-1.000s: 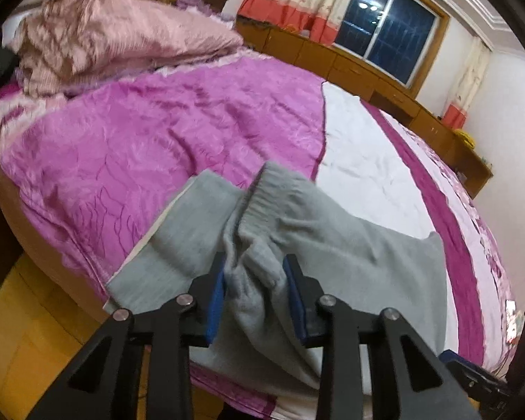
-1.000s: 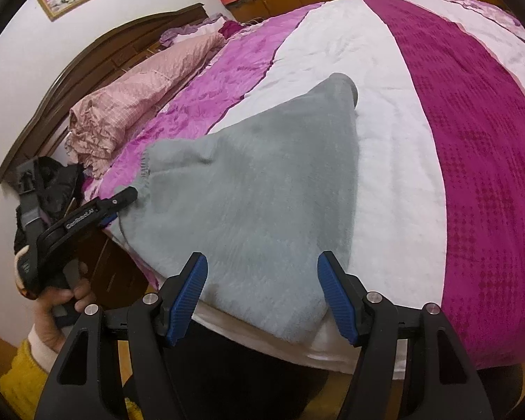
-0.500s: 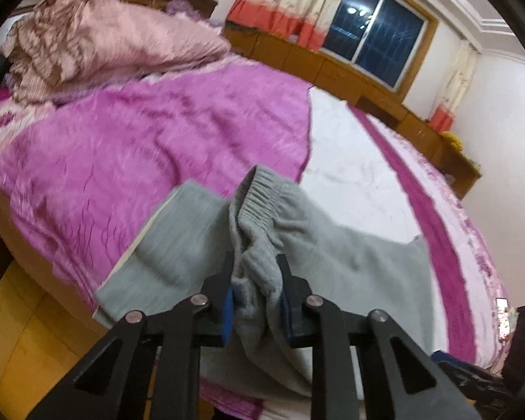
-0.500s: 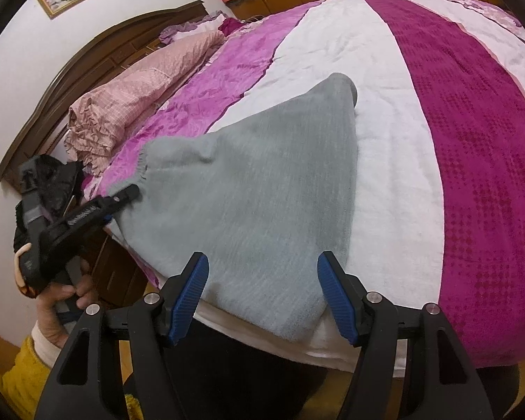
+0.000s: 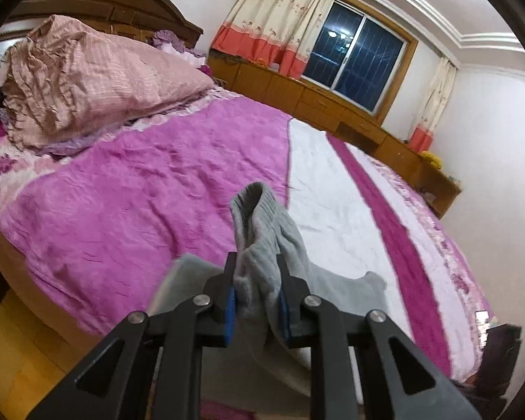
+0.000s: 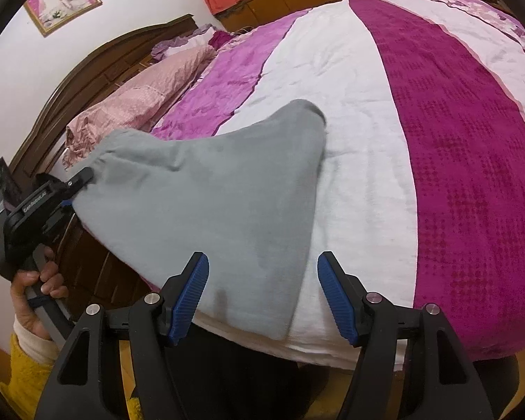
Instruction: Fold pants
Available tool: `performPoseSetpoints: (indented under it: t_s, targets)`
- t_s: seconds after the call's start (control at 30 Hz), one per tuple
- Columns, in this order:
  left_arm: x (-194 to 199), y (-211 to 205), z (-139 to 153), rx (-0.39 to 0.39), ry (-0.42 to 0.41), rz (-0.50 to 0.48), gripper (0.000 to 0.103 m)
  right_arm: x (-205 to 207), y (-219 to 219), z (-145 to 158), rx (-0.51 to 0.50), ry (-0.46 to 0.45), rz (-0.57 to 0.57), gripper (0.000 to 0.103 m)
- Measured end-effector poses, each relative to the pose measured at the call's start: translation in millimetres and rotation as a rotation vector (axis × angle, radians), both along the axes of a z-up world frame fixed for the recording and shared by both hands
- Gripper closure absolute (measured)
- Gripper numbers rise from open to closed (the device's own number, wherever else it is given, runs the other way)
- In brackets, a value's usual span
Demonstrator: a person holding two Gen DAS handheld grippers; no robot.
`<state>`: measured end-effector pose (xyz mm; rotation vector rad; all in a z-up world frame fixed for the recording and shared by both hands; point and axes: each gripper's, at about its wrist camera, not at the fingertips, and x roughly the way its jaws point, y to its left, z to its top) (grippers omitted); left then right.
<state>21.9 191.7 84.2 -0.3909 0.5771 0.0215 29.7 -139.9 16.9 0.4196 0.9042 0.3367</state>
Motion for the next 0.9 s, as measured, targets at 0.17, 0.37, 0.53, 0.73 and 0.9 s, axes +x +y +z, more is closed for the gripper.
performPoseSetpoints:
  t_s: [0.17, 0.37, 0.53, 0.73, 0.9]
  targets:
    - [-3.2, 24.3, -26.0, -0.023, 0.061, 0.036, 0.084, 0.6, 5.5, -3.6, -0.021, 0.008, 0.018, 0.043]
    - [-10.2, 36.6, -67.9, -0.007, 0.152, 0.066, 0.08, 3.8, 13.1, -10.3, -0.049, 0.026, 0.032, 0.043]
    - [-11.2, 44.1, -91.8, 0.043, 0.228, 0.092, 0.053, 6.5, 16.6, -16.8, -0.059, 0.04, 0.04, 0.043]
    - [-19.9, 42.9, -70.7, 0.078, 0.223, 0.079, 0.052, 6.0, 18.2, -16.2, -0.074, 0.043, 0.043, 0.043]
    - [-28.6, 35.8, -34.8, 0.158, 0.167, 0.056, 0.052, 10.3, 15.5, -3.5, -0.086, 0.013, 0.032, 0.043]
